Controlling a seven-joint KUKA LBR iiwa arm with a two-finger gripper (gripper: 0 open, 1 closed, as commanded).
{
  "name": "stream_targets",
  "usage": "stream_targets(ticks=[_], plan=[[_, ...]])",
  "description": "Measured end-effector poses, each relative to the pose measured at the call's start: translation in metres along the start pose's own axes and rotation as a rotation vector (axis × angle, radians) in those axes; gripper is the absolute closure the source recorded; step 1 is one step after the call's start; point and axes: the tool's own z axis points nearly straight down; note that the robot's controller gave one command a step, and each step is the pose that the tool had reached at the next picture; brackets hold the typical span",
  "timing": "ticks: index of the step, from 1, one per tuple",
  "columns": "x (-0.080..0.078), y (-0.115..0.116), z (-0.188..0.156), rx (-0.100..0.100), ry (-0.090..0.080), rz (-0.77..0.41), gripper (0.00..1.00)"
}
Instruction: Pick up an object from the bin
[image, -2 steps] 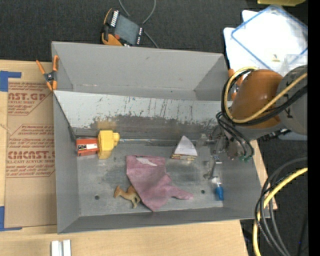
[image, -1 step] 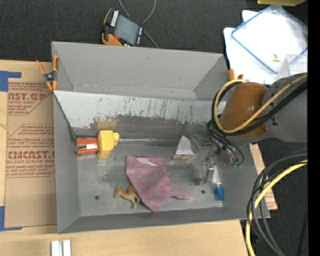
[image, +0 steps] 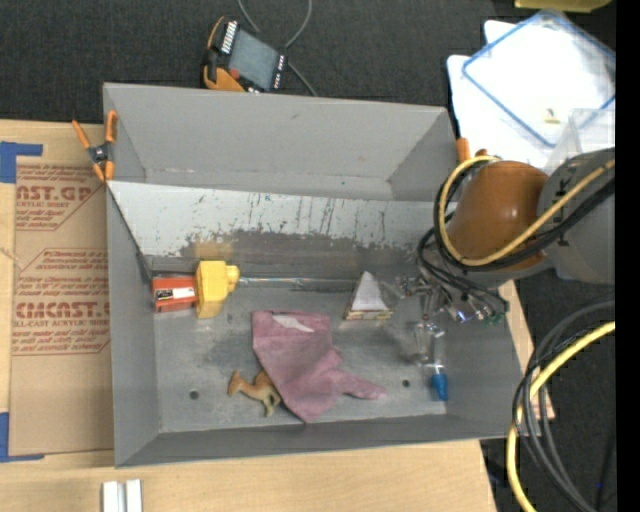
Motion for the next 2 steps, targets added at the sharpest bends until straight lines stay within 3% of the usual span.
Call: stream_targets(ticks=[1,2], plan=[[0.012,-0.024,-0.016,0.001,0.002,-0.272,0.0],[0.026,-0.016,-0.028,-0.01,0.006,-0.23,0.0]])
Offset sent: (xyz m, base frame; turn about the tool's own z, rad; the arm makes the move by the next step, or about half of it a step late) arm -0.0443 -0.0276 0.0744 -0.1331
